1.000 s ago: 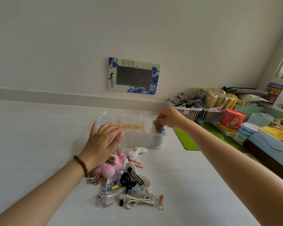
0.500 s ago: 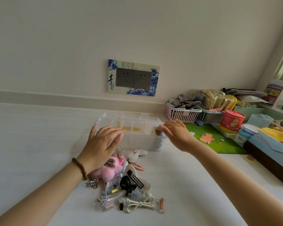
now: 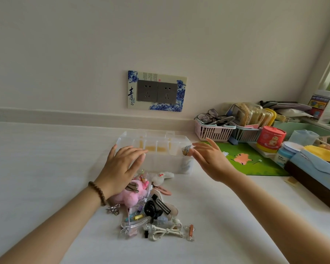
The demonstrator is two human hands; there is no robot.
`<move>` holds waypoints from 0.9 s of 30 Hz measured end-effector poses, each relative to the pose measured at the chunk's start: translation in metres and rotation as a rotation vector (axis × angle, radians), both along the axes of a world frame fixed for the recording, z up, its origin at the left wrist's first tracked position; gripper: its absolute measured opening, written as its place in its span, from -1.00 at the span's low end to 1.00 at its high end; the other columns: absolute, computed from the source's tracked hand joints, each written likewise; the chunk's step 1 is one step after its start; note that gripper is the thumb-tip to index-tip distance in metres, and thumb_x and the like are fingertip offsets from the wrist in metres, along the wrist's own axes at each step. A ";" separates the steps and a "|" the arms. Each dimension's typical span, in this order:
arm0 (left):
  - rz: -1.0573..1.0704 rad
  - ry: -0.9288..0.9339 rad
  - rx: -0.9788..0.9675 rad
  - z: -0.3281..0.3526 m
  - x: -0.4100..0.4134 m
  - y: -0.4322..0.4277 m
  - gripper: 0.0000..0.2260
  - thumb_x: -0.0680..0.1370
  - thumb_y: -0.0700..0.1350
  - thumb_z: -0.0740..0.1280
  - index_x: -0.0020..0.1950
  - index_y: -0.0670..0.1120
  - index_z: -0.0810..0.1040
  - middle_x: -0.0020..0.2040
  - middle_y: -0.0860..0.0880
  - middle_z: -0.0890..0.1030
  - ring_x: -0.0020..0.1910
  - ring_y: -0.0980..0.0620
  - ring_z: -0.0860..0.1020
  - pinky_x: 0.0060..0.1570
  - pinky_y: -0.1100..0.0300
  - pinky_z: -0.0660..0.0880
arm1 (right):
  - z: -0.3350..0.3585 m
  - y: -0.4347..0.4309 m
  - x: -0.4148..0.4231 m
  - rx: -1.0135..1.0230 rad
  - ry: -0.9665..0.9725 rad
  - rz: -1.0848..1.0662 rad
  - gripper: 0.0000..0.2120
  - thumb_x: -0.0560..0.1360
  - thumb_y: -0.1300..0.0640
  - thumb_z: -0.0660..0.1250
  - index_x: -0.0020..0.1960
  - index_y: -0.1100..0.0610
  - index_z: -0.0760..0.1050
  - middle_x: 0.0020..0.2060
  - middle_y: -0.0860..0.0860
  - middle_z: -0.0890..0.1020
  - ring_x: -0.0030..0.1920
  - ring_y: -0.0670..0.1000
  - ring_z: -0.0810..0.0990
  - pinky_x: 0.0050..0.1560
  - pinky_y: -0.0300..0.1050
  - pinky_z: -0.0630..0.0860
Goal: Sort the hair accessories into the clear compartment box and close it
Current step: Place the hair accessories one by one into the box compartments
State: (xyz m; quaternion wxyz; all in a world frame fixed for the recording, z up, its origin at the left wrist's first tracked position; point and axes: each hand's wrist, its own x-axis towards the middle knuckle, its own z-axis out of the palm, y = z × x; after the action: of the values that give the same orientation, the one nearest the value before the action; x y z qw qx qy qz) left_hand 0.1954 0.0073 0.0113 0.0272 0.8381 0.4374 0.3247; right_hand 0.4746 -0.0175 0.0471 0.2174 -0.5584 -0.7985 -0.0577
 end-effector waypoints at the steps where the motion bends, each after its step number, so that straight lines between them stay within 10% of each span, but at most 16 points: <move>1: -0.010 -0.006 -0.002 0.001 -0.001 -0.001 -0.38 0.48 0.31 -0.26 0.32 0.14 0.38 0.31 0.18 0.43 0.38 0.19 0.24 0.45 0.01 -0.14 | -0.001 -0.002 -0.002 0.051 0.005 0.010 -0.51 0.60 -0.12 -0.09 0.12 0.03 0.57 0.12 -0.02 0.62 0.31 0.00 0.43 0.45 0.02 0.07; 4: -0.083 -0.062 -0.008 0.008 -0.004 -0.006 -0.45 0.49 0.30 -0.16 0.31 0.13 0.39 0.30 0.17 0.43 0.35 0.22 0.27 0.42 0.13 0.01 | -0.004 -0.013 -0.016 0.266 0.156 0.056 -0.58 0.56 -0.18 0.02 -0.01 0.02 0.58 -0.05 -0.07 0.64 0.04 -0.03 0.55 0.14 -0.05 0.42; 7: -0.153 -0.132 -0.030 0.017 -0.007 -0.012 -0.54 0.48 0.29 0.02 0.27 0.15 0.43 0.25 0.19 0.45 0.29 0.27 0.31 0.28 0.31 0.18 | -0.005 -0.027 -0.045 -0.029 0.433 0.154 -0.67 0.53 -0.15 0.16 -0.04 0.01 0.61 -0.15 -0.15 0.65 -0.12 -0.09 0.58 -0.07 -0.12 0.51; 12: -0.162 -0.026 -0.015 0.014 -0.004 -0.012 -0.49 0.46 0.32 0.01 0.33 0.16 0.36 0.34 0.22 0.34 0.39 0.26 0.18 0.38 0.27 0.03 | -0.027 -0.015 -0.063 -0.295 0.271 0.199 -0.74 0.56 0.02 0.21 0.18 0.04 0.54 0.14 -0.06 0.62 0.07 -0.13 0.55 0.09 -0.29 0.44; 27: -0.075 -0.061 -0.051 0.005 -0.005 -0.004 -0.40 0.48 0.30 -0.19 0.30 0.09 0.41 0.31 0.11 0.45 0.35 0.17 0.30 0.40 0.19 -0.05 | -0.025 -0.015 -0.049 -0.542 0.442 0.141 -0.82 0.39 0.13 0.46 -0.08 -0.01 0.50 -0.21 -0.11 0.52 -0.34 -0.28 0.44 -0.26 -0.49 0.35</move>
State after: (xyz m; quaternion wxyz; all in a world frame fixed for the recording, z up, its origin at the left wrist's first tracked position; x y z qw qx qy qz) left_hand 0.1902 0.0031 0.0168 0.0740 0.8428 0.4126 0.3376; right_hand 0.4260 -0.0322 0.0216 0.2321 -0.5382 -0.7552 0.2937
